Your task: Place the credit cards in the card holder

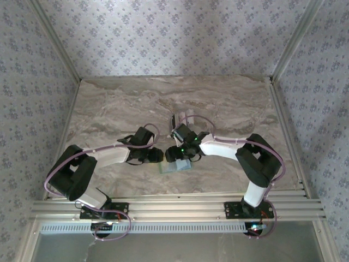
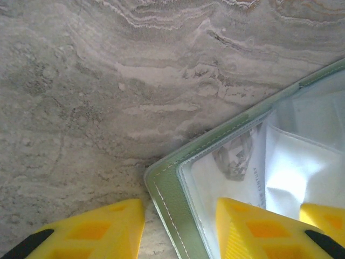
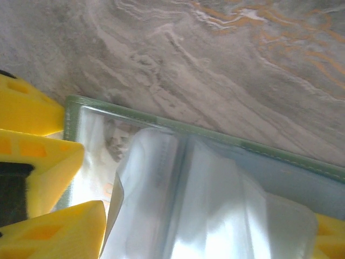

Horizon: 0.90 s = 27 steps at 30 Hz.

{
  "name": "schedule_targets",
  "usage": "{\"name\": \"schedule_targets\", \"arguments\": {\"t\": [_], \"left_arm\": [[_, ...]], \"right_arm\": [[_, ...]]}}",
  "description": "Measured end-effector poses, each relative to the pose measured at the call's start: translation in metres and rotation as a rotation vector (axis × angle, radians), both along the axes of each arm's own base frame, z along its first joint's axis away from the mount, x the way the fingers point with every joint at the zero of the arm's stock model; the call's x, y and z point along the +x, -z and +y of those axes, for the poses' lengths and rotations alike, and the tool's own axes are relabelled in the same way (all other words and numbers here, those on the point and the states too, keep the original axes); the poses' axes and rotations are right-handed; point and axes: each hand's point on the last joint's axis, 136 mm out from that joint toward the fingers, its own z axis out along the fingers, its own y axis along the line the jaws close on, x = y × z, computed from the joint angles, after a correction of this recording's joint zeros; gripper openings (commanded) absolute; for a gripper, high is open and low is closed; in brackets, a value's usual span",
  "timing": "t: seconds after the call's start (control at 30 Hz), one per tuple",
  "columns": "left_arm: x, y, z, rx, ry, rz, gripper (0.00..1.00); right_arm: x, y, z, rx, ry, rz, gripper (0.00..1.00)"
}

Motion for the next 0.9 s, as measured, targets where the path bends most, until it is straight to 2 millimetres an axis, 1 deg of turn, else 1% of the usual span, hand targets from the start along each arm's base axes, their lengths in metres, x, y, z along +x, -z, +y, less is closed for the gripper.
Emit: {"name": "schedule_targets", "arguments": {"t": [0.13, 0.27, 0.33, 0.5, 0.63, 0.77, 0.9], "left_arm": [[0.000, 0.000, 0.000, 0.000, 0.000, 0.000, 0.41], [0.000, 0.000, 0.000, 0.000, 0.000, 0.000, 0.41], [0.000, 0.000, 0.000, 0.000, 0.000, 0.000, 0.41], [0.000, 0.000, 0.000, -0.001, 0.000, 0.000, 0.42], [0.000, 0.000, 0.000, -0.001, 0.000, -0.001, 0.42], [0.001, 0.000, 0.000, -0.003, -0.006, 0.000, 0.43], [0.001, 0.000, 0.001, -0.010, -0.010, 0.003, 0.45]], "right_arm": [[0.004, -0.003, -0.015, -0.070, 0.028, -0.041, 0.79], [0.007, -0.007, -0.022, -0.127, 0.044, -0.080, 0.85], [0.008, -0.009, -0.022, -0.145, 0.040, -0.097, 0.89], [0.007, -0.014, -0.017, -0.158, 0.025, -0.124, 0.94], [0.008, -0.019, -0.012, -0.154, 0.012, -0.138, 0.96], [0.007, -0.020, -0.009, -0.138, -0.005, -0.132, 0.99], [0.009, -0.026, -0.007, -0.103, -0.022, -0.127, 1.00]]}}
